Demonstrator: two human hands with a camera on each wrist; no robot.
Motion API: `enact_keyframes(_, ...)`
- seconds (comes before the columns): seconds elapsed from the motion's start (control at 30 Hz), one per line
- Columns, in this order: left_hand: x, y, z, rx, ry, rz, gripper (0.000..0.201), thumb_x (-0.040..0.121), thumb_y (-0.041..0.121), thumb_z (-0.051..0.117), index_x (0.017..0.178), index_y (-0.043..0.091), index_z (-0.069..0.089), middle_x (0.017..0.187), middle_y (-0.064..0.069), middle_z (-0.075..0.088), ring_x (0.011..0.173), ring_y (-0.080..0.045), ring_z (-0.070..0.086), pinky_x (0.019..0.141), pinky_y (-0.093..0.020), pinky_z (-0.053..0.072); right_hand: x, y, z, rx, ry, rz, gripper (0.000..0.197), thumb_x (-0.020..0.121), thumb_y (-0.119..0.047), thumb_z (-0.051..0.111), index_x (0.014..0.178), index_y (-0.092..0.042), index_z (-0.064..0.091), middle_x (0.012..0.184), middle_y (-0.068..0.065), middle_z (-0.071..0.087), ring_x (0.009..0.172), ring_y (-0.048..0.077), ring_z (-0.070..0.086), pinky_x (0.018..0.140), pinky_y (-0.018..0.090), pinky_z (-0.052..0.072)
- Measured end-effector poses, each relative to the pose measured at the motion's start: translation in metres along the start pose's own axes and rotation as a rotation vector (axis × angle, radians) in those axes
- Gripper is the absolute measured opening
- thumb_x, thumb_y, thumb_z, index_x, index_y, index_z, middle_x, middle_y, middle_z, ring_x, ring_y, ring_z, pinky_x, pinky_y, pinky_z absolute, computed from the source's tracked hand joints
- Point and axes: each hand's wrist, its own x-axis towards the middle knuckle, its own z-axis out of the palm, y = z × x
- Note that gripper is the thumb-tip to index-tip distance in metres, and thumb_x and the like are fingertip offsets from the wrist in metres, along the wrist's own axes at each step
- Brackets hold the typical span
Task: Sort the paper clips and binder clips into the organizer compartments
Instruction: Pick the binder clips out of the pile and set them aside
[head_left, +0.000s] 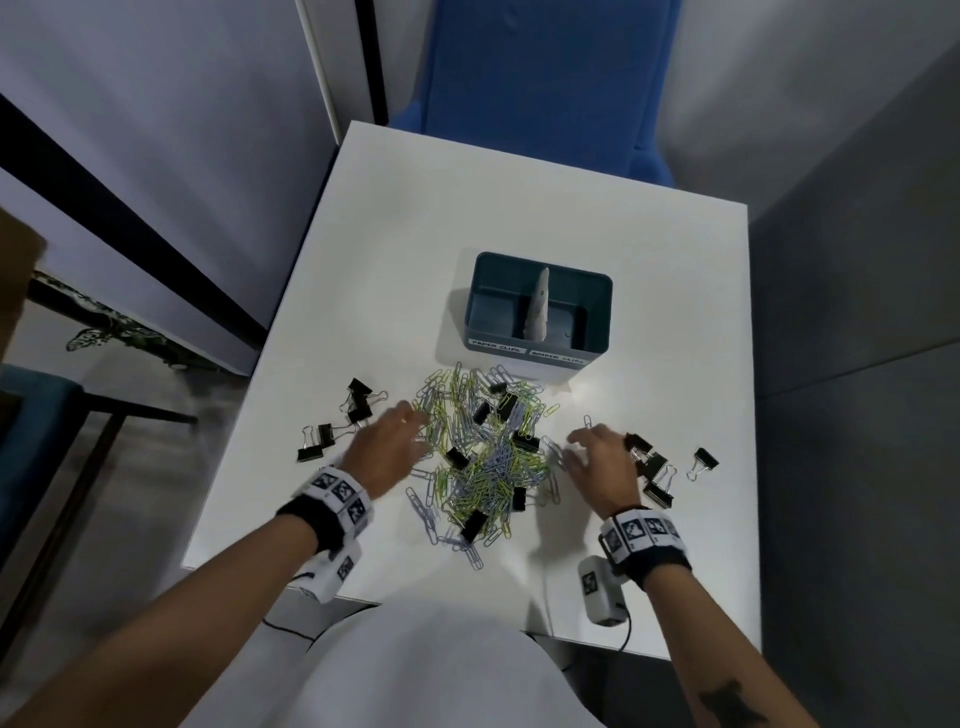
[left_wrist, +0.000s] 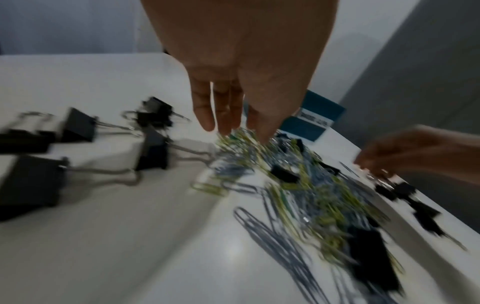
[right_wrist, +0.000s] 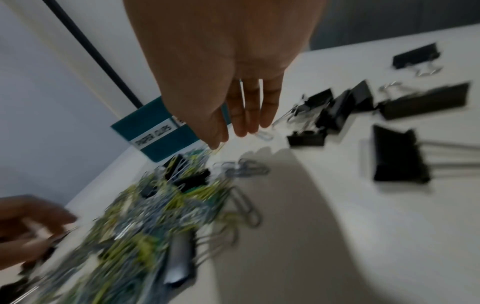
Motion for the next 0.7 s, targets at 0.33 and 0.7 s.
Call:
enact_keyframes(0.33, 0.007, 0.054, 0.049, 0.086, -0.156, 0.084, 0.035, 0.076, -0.003, 0.071, 0.106, 0.009, 0.058, 0.102, -0.01, 0.054, 0.076, -0.023, 0.057, 0.058, -0.034, 0.056, 0.012, -0.063, 0.036, 0.001, -0.08, 0.11, 0.037, 0.087, -0.036, 0.067, 0.115, -0.014, 0.057, 0.112, 0.01, 0.051, 0.095, 0.03, 0.057, 0.075, 0.04, 0.055)
enact_keyframes(0.7, 0.004, 0.054, 0.041, -0.067, -0.117, 0.002, 0.036, 0.083, -0.003, 0.064, 0.117, 0.006, 0.055, 0.114, -0.01, 0.05, 0.075, -0.012, 0.046, 0.065, -0.017, 0.04, 0.013, -0.049, 0.035, 0.107, -0.13, 0.112, 0.027, 0.082, -0.022, 0.073, 0.105, -0.015, 0.059, 0.104, 0.004, 0.062, 0.094, 0.023, 0.059, 0.076, 0.029, 0.046)
